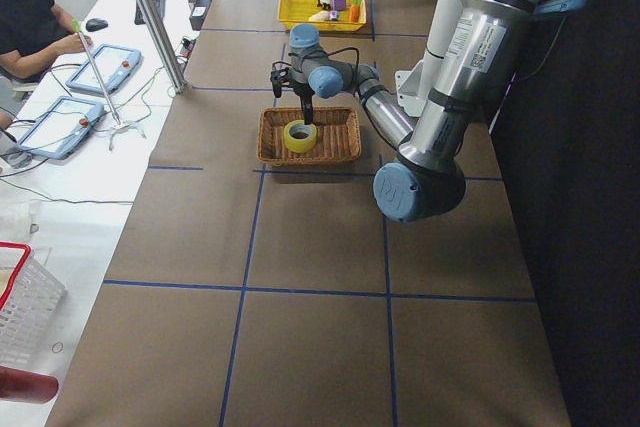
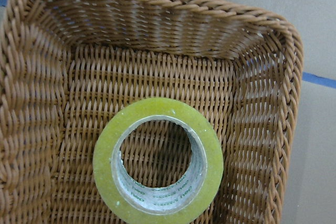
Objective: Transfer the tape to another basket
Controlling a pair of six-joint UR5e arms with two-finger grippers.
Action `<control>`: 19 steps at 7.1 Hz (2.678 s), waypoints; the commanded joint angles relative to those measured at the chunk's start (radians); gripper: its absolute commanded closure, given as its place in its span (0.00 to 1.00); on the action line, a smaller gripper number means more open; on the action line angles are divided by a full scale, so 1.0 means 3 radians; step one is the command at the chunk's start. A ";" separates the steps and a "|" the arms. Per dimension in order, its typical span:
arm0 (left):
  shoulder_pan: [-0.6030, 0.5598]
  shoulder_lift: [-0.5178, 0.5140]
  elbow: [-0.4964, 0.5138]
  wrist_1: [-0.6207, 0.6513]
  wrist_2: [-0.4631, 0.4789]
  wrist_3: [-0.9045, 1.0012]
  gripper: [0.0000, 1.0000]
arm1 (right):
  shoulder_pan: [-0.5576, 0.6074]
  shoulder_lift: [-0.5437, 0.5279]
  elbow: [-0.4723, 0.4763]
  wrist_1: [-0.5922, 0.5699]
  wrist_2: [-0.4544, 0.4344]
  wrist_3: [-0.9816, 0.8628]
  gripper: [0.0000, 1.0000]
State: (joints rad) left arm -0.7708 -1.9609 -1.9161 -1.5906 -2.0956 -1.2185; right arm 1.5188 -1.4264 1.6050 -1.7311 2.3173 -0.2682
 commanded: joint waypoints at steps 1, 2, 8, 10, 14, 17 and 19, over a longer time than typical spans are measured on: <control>-0.0236 0.0007 -0.0397 0.0794 -0.0015 0.0836 0.00 | 0.0147 -0.0107 -0.0032 0.0003 0.0058 0.0004 0.00; -0.0410 0.0012 -0.0429 0.0990 -0.0035 0.1099 0.00 | 0.0198 -0.0240 -0.0037 0.0008 0.0134 0.0004 0.00; -0.1621 0.0793 -0.0312 0.1165 -0.0419 0.3213 0.00 | 0.0301 -0.0717 -0.0002 0.0821 0.0355 0.0776 0.00; -0.2153 0.0961 -0.0001 0.1278 -0.0525 0.4043 0.00 | 0.0301 -0.0717 -0.0002 0.0821 0.0355 0.0781 0.00; -0.2615 0.1432 0.0532 0.0969 -0.0817 0.4624 0.00 | 0.0296 -0.0717 -0.0012 0.0826 0.0355 0.0771 0.00; -0.2641 0.1479 0.0869 0.0574 -0.0823 0.4614 0.00 | 0.0296 -0.0701 -0.0017 0.0826 0.0334 0.0766 0.00; -0.2641 0.1444 0.1119 0.0384 -0.0944 0.4609 0.00 | 0.0296 -0.0701 -0.0017 0.0826 0.0334 0.0766 0.00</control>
State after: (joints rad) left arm -1.5630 -1.5236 -1.6241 -1.4374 -2.3560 0.1649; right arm 1.6076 -1.6369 1.6000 -1.4834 2.4177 -0.0383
